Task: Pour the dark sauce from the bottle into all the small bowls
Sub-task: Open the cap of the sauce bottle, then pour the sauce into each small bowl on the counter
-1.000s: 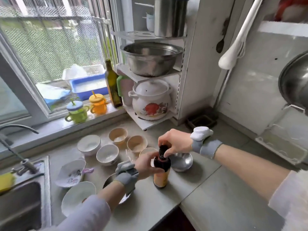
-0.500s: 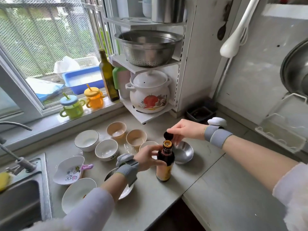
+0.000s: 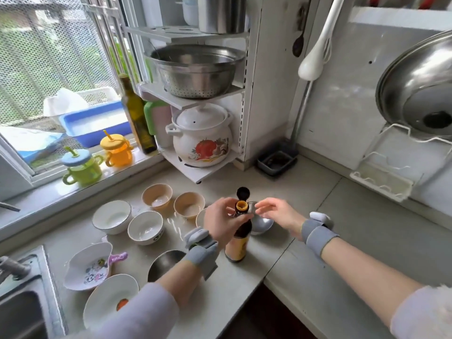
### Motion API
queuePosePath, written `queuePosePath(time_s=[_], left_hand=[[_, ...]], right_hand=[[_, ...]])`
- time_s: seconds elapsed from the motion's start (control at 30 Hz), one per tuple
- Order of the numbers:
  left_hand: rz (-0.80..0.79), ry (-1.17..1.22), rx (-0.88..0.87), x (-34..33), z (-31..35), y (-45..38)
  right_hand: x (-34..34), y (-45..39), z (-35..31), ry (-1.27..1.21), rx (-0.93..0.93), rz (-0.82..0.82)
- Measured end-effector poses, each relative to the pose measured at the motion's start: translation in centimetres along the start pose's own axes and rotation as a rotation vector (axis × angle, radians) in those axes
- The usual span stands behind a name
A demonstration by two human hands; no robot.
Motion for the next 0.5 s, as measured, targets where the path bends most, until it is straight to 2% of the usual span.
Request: queuePosePath(time_s=[0.07, 0.2, 0.33, 0.5], left_hand=[[-0.068, 0.027, -0.039, -0.2, 0.3, -0.2], [-0.245, 0.118, -0.152, 0.0, 2.7, -0.3], [-0.419, 0.051, -0.302, 1.0, 8.0, -0.7], [-0.565, 0.056, -0.366, 0.4, 12.3, -1.6]], right_hand=[[-1.3, 1.1, 1.4, 0.087, -0.004, -0.046], [-3.8, 2.6, 1.3, 0.048, 0.041, -0.165], [-3.6, 4.0, -0.3, 0.047, 0.062, -0.103], [-1.6, 5.3, -2.2, 0.013, 0.122, -0.096]])
Point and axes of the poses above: each hand's wrist, its own y-axis away from the middle knuckle, its own x-axis out of the back of the hand, z = x × y, the point moved 10 cm from there along -y, towards the middle knuckle, and after that the axes turned 7 degrees about -z, right-handed, at the moved point
